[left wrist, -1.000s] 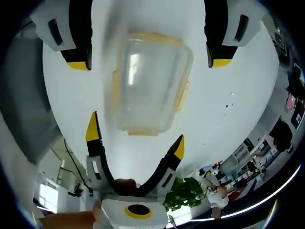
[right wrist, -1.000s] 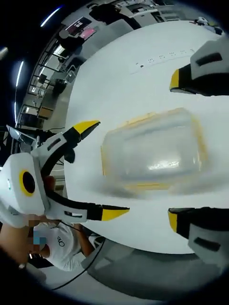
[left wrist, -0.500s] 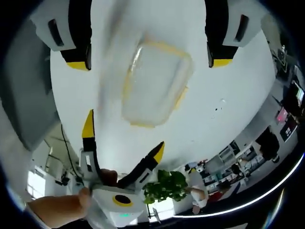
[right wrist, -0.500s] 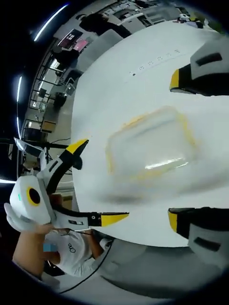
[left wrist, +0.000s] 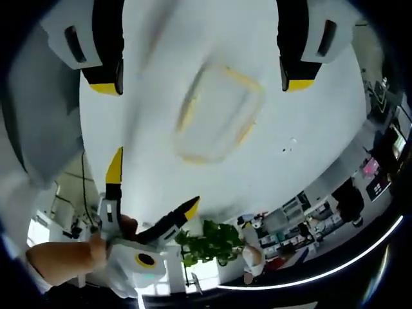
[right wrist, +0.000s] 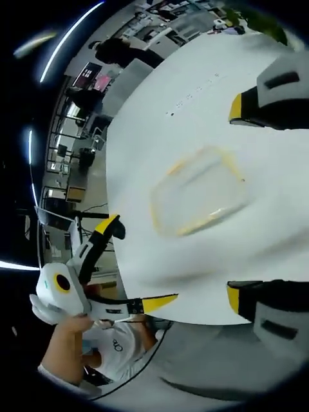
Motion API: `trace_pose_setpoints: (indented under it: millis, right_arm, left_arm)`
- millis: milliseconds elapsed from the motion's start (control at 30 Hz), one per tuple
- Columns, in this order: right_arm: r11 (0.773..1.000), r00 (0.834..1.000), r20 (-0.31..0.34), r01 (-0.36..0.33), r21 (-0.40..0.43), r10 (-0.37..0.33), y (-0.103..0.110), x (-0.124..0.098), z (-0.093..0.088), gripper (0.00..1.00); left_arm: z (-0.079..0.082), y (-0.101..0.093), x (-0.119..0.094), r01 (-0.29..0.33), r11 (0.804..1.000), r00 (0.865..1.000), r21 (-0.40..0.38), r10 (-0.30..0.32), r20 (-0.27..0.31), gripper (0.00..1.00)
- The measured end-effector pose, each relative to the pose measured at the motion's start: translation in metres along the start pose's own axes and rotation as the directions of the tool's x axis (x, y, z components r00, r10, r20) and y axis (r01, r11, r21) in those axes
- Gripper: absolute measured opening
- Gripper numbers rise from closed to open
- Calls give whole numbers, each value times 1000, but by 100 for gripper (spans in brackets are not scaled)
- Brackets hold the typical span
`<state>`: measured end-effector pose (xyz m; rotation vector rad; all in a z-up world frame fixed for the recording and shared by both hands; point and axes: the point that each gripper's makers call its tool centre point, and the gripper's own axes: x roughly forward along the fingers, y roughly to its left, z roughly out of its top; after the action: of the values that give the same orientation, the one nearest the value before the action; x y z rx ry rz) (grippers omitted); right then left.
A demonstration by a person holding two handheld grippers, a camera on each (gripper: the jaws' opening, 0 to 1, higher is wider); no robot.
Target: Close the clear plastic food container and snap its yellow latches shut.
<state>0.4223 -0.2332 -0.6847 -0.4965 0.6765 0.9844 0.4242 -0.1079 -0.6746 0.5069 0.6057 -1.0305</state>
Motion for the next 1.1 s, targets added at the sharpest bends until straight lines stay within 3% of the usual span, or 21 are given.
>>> trace_pose_setpoints:
  millis: [633, 933, 1100]
  right_arm:
    - [991, 990, 102, 87, 98, -96, 43, -49, -14, 99]
    - [980, 980, 128, 130, 153, -150, 63, -82, -32, 99]
    - [970, 975, 135, 151, 190, -179, 73, -96, -42, 99]
  left_arm:
    - [-19, -37, -49, -109, 986, 992, -123, 116, 49, 99]
    - [-29, -61, -73, -138, 978, 987, -156, 150, 65, 99]
    - [-42, -70, -90, -179, 963, 979, -202, 194, 57, 99]
